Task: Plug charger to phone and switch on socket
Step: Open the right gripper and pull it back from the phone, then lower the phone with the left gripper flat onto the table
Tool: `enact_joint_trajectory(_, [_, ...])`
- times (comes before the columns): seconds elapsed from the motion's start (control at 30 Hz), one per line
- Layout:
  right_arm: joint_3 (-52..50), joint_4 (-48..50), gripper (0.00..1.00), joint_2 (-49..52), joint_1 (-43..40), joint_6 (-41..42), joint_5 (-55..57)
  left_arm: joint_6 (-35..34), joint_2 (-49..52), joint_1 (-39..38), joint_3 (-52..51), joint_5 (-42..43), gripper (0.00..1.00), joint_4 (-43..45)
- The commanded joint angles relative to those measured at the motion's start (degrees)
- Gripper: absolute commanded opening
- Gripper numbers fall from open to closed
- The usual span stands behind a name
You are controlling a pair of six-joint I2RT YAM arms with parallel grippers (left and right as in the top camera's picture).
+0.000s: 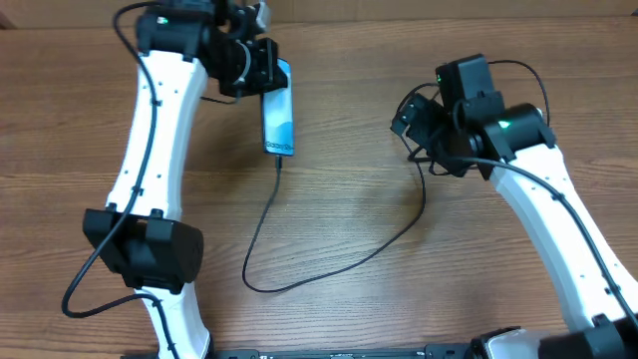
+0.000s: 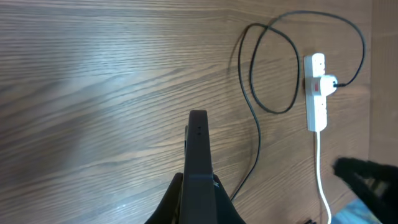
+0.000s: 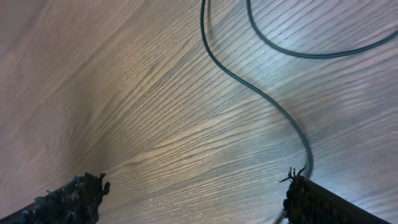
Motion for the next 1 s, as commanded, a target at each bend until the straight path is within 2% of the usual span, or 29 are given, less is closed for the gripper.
enact_joint_trajectory(0.0, [0.44, -0.61, 0.96, -3.3, -0.22, -0.24, 1.97, -3.45, -0.39, -2.1, -4.57, -1.05, 0.04, 2.56])
enact_joint_trajectory(0.47, [0.44, -3.37, 0.96, -4.94, -0.22, -0.24, 2.21, -18.97, -0.37, -6.64, -27.32, 0.5, 0.04, 24.48])
enact_joint_trajectory(0.77, [0.44, -2.97, 0.96, -4.94, -0.22, -0.24, 2.84, -20.11, -0.37, -8.13, -39.15, 0.46, 0.04, 35.71])
enact_joint_trajectory(0.97, [0.44, -2.99, 0.96, -4.92, -0.2, -0.22, 2.84, -20.04, -0.37, -8.66, -42.34, 0.0, 0.04, 37.68])
